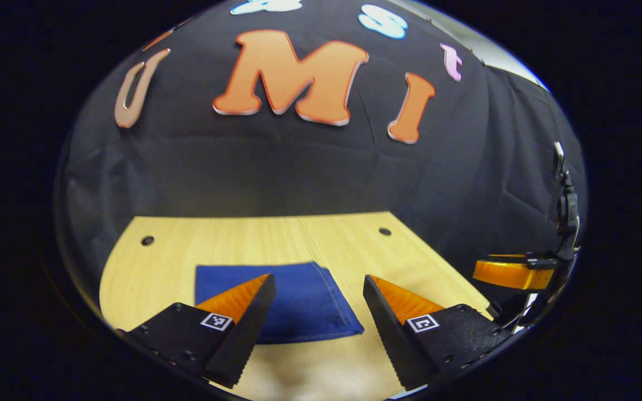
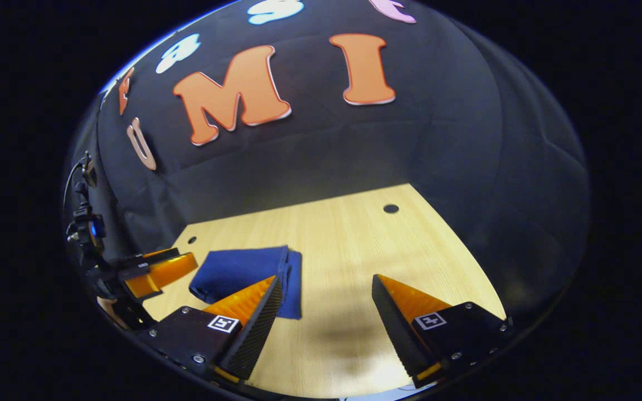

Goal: Grasp the waist and the cuffs of the jeans and fold them to make the two legs overlap; first hold the waist and fold one-third of the jeans toward the cuffs, then hold the cuffs and fold the remaining one-third in the same direction to finish folding.

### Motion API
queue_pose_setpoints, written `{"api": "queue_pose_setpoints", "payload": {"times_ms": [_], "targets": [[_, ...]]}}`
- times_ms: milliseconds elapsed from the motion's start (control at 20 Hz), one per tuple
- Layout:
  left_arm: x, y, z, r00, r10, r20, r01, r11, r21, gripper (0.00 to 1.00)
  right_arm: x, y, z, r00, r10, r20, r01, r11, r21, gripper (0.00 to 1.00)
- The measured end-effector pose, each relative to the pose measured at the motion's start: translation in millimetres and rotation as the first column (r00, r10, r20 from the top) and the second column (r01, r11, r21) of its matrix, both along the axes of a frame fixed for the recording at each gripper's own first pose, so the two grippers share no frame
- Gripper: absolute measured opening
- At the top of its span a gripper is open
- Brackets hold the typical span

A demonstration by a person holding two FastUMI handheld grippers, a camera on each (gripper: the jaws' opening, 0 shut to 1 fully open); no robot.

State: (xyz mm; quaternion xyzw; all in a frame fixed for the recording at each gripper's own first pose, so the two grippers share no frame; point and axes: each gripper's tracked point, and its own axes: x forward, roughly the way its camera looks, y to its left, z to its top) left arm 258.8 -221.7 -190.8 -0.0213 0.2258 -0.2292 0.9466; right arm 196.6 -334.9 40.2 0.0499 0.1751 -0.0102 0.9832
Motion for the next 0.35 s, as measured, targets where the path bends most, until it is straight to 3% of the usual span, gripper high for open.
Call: {"api": "queue_pose_setpoints", "payload": {"times_ms": [150, 350], "targets": [[-1, 53, 67, 0.979, 0.089, 0.181, -0.083, 0.996, -0.041, 0.98, 5, 28, 32, 0.993, 0.022, 0.117, -0.019, 0.999, -0.028, 0.98], [-18, 97, 133, 0.908, 0.165, 0.385, -0.164, 0.986, -0.036, 1.0, 3, 58, 73, 0.963, 0.025, 0.268, 0.006, 0.993, -0.116, 0.98]]}}
